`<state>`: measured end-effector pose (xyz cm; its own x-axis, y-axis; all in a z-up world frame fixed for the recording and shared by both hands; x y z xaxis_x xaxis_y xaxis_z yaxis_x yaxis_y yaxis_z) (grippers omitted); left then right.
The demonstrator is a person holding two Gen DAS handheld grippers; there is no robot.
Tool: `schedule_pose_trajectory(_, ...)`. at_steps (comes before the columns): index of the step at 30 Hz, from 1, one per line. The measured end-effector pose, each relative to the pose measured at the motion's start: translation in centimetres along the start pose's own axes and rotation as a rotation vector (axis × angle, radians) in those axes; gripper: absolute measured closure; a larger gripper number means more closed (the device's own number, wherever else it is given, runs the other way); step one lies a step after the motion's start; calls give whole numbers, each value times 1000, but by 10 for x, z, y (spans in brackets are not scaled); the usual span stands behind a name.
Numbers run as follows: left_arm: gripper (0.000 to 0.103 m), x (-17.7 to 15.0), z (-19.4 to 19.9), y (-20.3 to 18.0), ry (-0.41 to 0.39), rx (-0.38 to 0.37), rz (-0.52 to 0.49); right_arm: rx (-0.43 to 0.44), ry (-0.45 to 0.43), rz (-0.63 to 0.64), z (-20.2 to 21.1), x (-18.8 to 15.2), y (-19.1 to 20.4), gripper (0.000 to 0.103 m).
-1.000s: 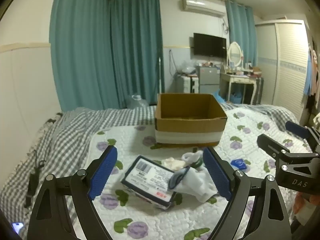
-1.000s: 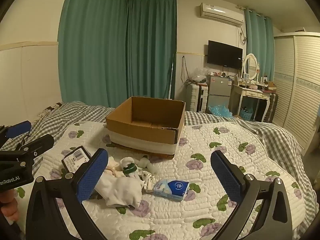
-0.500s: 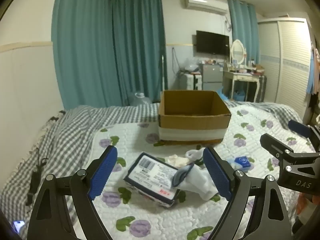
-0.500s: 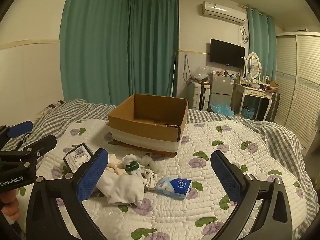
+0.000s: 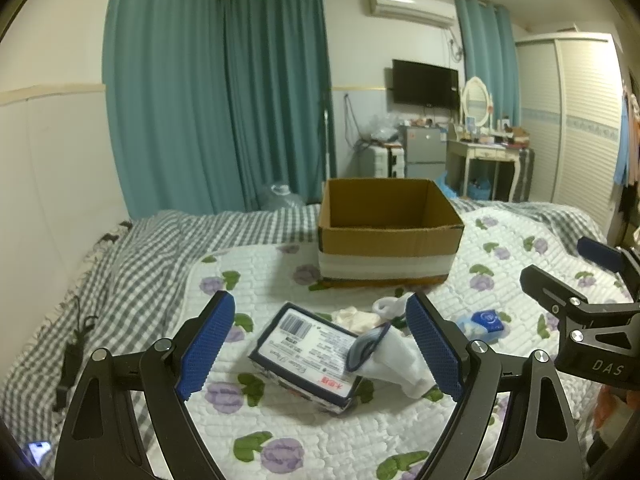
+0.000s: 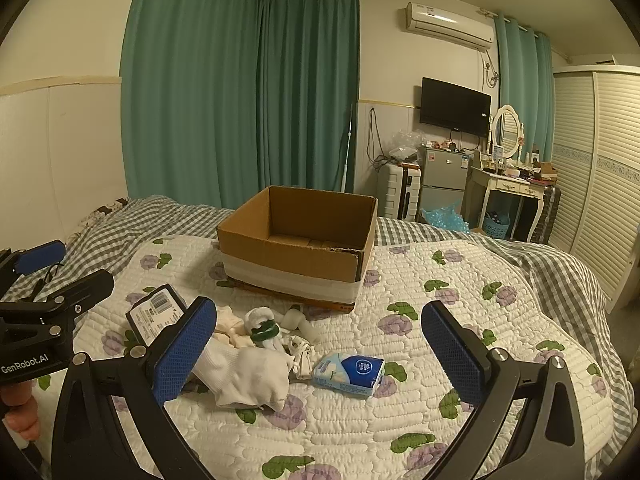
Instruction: Organize soft objects
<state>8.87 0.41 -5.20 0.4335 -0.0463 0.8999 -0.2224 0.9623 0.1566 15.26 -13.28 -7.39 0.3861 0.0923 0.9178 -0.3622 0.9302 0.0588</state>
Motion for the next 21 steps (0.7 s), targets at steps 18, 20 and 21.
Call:
schedule_pose_trajectory(18, 14, -1, -2, 0, 5, 2, -3, 3, 7, 5, -1, -5, 1, 0)
schedule_pose_trajectory(20, 14, -1, -2, 0, 6, 3, -4, 4, 12, 7, -3, -7, 1, 0)
schedule_pose_trajectory(21, 14, -1, -2, 0, 6, 3, -4, 5, 13, 8, -3, -7, 1, 0)
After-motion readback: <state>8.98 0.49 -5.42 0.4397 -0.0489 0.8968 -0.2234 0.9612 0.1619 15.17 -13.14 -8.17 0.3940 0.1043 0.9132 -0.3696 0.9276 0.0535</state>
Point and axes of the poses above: each gripper's, at about its wrist camera, not at the fingertips, and z roughly against the way its jaws point, y to its left, x to its top, the point moved 10 cm from there along -z, roughly the way its jaws point, and after that the axes turned 14 degrees about x, right-handed, at the moved point
